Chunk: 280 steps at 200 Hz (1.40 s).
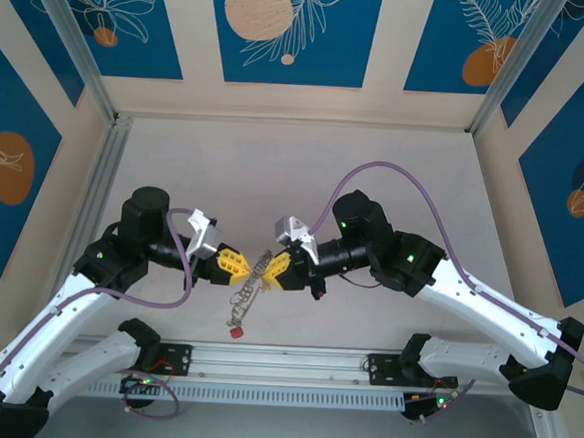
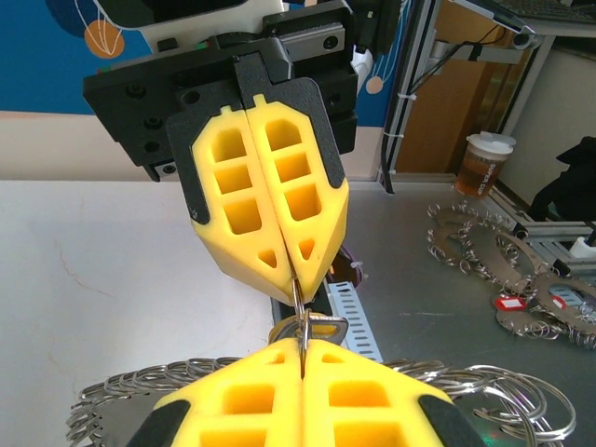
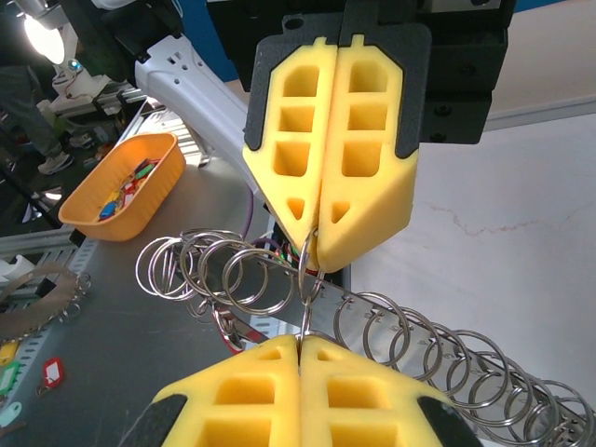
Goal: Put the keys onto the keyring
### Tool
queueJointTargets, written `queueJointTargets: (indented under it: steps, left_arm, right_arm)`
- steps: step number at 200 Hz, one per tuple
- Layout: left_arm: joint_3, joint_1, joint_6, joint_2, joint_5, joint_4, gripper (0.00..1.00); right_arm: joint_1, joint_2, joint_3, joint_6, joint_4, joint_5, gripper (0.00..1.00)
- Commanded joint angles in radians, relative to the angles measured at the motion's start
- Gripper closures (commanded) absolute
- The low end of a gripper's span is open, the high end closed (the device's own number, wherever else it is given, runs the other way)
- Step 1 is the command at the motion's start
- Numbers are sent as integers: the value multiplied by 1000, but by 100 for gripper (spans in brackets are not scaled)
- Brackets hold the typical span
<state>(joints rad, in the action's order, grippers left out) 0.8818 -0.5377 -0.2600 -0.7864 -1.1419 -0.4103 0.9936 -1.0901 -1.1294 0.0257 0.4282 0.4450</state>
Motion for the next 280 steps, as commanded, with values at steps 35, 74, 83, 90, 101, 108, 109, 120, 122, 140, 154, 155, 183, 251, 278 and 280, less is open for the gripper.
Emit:
queueJointTargets:
  steps: [35,74,83,90,101,108,109,120,122,140,154,155,183,251,278,280]
  left_arm:
    - [3,12,9,20,4,30,100]
    - [4,13,7,21,5,31,100]
    - [3,13,7,23,4,31,100]
    - [3,12,7,23,4,31,100]
    - [2,12,9,24,4,31,100]
    - [2,12,9,24,4,32,100]
    - [2,12,9,24,5,32,100]
    - [2,14,11,25,5,32,100]
    - [2,13,11,24,6,32,100]
    - [3,13,11,27,7,33,100]
    - [0,13,13,28,5,36,100]
    - [0,13,13,27,5,36,100]
    - [0,13,17,27,4,38,100]
    - [-1,12,18,29,5,40,100]
    - [-2,13,23,28,6,46,100]
    - [-1,13,24,28,5,45,100]
  right_arm:
    - [34,20,-32,-1,14,-51,100]
    - [39,36,-26,-3,30,-96,100]
    - [40,39,-24,-5,30,-98,100]
    - [42,41,-22,-7,30,-103,100]
    - [45,45,-20,-8,30,-105,100]
    - [46,47,-20,-9,30,-106,100]
    - [46,47,-19,-9,30,-105,100]
    - [48,47,-20,-7,30,-104,100]
    - [48,47,-20,-7,29,-104,100]
    - [52,44,-20,-6,25,-99,100]
    - [51,41,-18,-5,21,-101,100]
    - [52,40,-18,-5,20,-101,100]
    - [52,36,-16,-2,11,-115,100]
    - [49,29,-15,-7,-6,-153,100]
    - [47,27,-13,-7,-12,-149,100]
    - [48,27,-13,-7,-12,-148,100]
